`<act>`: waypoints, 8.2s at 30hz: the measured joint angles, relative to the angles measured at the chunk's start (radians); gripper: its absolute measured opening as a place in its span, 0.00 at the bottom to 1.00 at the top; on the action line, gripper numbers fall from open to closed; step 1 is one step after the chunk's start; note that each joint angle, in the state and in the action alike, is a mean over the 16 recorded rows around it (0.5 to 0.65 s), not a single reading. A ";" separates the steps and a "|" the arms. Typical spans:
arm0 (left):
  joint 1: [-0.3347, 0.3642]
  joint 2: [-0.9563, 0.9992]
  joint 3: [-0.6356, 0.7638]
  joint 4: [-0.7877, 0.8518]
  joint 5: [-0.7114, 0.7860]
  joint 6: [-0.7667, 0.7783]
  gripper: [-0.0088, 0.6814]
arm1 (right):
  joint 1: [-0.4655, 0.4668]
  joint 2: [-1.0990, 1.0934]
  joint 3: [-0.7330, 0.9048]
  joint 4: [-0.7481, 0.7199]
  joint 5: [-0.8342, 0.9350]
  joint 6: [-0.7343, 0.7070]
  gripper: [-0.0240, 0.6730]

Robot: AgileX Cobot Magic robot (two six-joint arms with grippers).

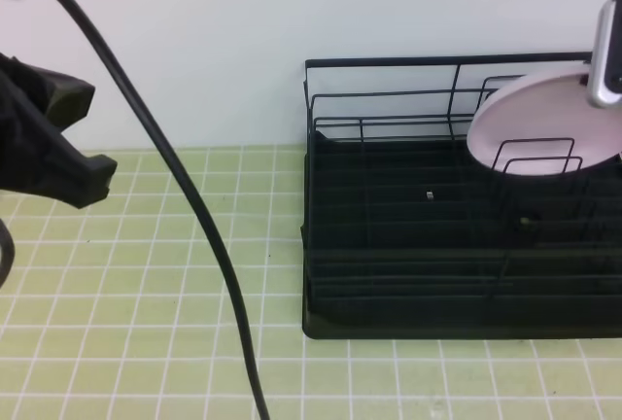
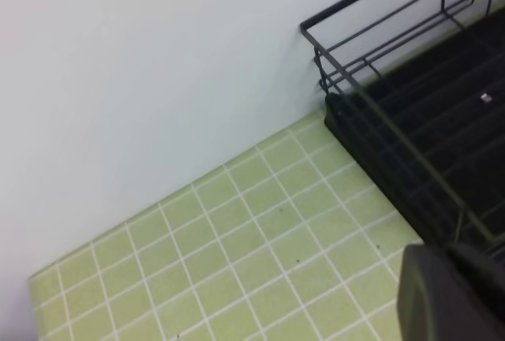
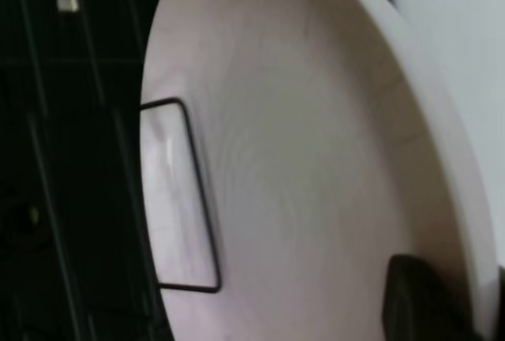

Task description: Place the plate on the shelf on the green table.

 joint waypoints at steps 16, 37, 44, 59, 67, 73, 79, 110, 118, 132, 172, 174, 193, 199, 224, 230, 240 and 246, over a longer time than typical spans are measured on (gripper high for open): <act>0.000 0.000 0.000 0.003 -0.012 -0.017 0.01 | 0.000 0.085 0.000 0.089 -0.036 -0.013 0.16; 0.000 0.000 0.000 -0.002 -0.073 -0.032 0.01 | 0.000 0.087 0.000 0.212 -0.161 -0.009 0.65; 0.000 0.002 0.000 -0.001 -0.087 -0.061 0.01 | 0.000 0.056 0.000 0.241 -0.134 -0.009 0.67; 0.000 -0.020 0.002 0.090 -0.160 -0.093 0.14 | 0.000 -0.177 0.000 0.420 -0.095 0.016 0.67; 0.000 -0.083 0.002 0.116 -0.222 -0.090 0.39 | 0.000 -0.388 0.003 0.555 -0.047 0.208 0.67; 0.000 -0.145 0.002 0.117 -0.235 -0.090 0.51 | 0.000 -0.574 0.031 0.548 0.028 0.459 0.62; 0.000 -0.199 0.002 0.119 -0.216 -0.092 0.43 | 0.000 -0.766 0.126 0.396 0.112 0.730 0.41; 0.000 -0.597 0.614 0.219 -0.291 -0.243 0.01 | 0.000 -1.607 0.976 -0.087 0.250 1.296 0.04; 0.000 -0.685 0.718 0.218 -0.319 -0.298 0.01 | 0.000 -1.648 1.017 -0.092 0.218 1.297 0.04; 0.000 -0.699 0.773 0.215 -0.304 -0.307 0.01 | 0.000 -1.650 1.019 -0.085 0.214 1.298 0.03; 0.000 -0.699 0.778 0.215 -0.297 -0.307 0.01 | -0.010 -1.773 1.412 -0.624 -0.121 1.747 0.03; 0.000 -0.699 0.778 0.215 -0.297 -0.307 0.01 | -0.010 -1.772 1.417 -0.624 -0.127 1.747 0.03; 0.000 -0.699 0.778 0.216 -0.294 -0.307 0.01 | -0.010 -1.771 1.419 -0.622 -0.133 1.745 0.03; 0.024 -0.710 0.778 0.216 -0.293 -0.301 0.01 | -0.010 -1.771 1.419 -0.622 -0.133 1.745 0.03; 0.692 -0.844 0.905 -0.140 -0.630 -0.223 0.01 | -0.010 -1.771 1.419 -0.620 -0.133 1.742 0.03; 0.726 -0.913 1.065 -0.208 -0.703 -0.178 0.01 | -0.010 -1.771 1.419 -0.620 -0.133 1.743 0.03; 0.690 -0.992 1.220 -0.221 -0.705 -0.150 0.01 | -0.010 -1.771 1.419 -0.620 -0.133 1.744 0.03; 0.660 -0.999 1.223 -0.222 -0.607 -0.132 0.01 | -0.010 -1.770 1.419 -0.620 -0.133 1.745 0.03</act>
